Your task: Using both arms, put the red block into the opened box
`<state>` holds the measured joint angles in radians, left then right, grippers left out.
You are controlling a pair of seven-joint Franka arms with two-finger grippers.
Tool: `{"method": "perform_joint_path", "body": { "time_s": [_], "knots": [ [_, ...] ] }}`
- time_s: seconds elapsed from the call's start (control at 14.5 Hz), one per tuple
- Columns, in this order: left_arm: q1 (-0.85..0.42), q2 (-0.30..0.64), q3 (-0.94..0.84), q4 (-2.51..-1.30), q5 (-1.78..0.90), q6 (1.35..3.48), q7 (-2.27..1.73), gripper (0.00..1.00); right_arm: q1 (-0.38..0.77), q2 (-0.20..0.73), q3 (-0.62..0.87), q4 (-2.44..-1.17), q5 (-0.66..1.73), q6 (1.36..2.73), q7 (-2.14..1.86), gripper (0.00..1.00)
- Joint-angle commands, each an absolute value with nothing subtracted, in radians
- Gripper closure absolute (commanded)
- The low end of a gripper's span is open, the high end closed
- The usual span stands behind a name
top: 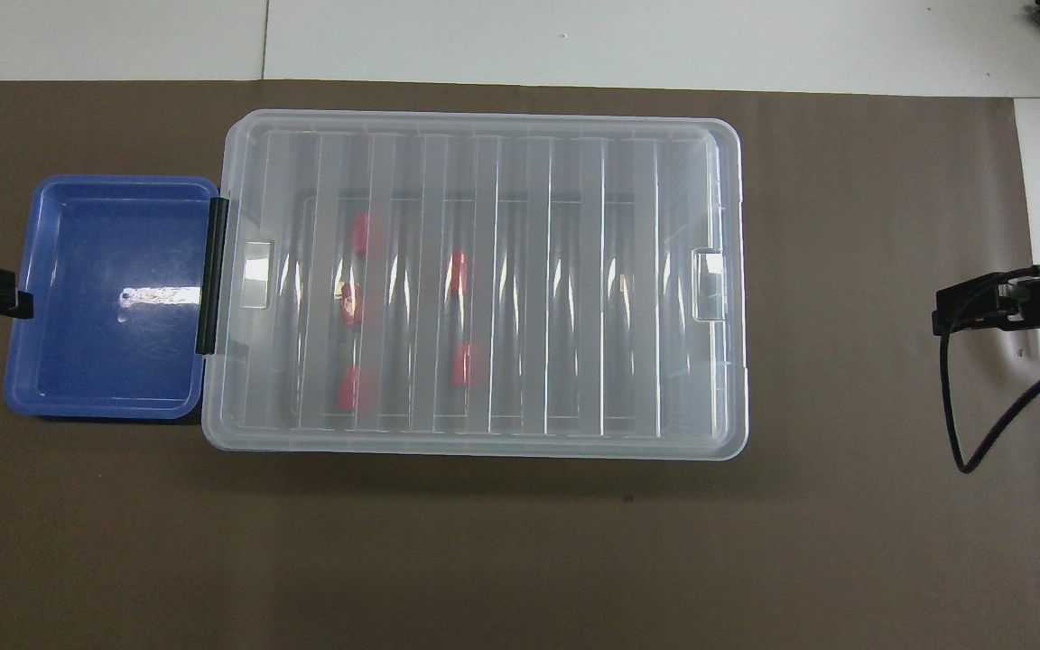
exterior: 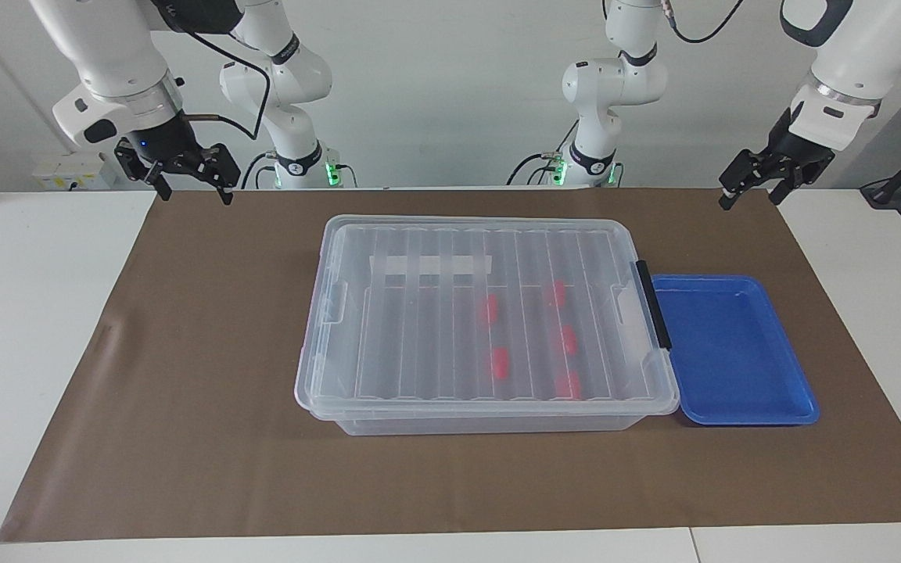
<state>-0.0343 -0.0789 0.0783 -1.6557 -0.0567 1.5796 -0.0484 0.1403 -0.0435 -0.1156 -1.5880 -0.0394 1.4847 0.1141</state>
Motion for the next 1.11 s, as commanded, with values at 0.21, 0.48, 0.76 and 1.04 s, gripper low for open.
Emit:
{"method": "perform_joint_path", "body": {
  "time_s": [0.21,0.48,0.76,1.04],
  "knots": [
    [-0.049,-0.100,0.081,-1.660,-0.019,1.528,-0.067,0.00,0.132,-0.069,-0.113,-1.621,-0.052,1.509,0.107,0.00],
    [-0.049,-0.103,0.080,-1.661,-0.015,1.511,-0.071,0.00,0.120,-0.069,-0.114,-1.621,-0.049,1.511,0.103,0.00],
    [-0.051,-0.100,0.055,-1.658,-0.015,1.529,-0.081,0.00,0.118,-0.069,-0.114,-1.621,-0.048,1.514,0.100,0.00],
    [-0.052,-0.100,0.038,-1.660,-0.003,1.546,-0.084,0.00,0.118,-0.069,-0.114,-1.621,-0.048,1.514,0.098,0.00]
  ]
}}
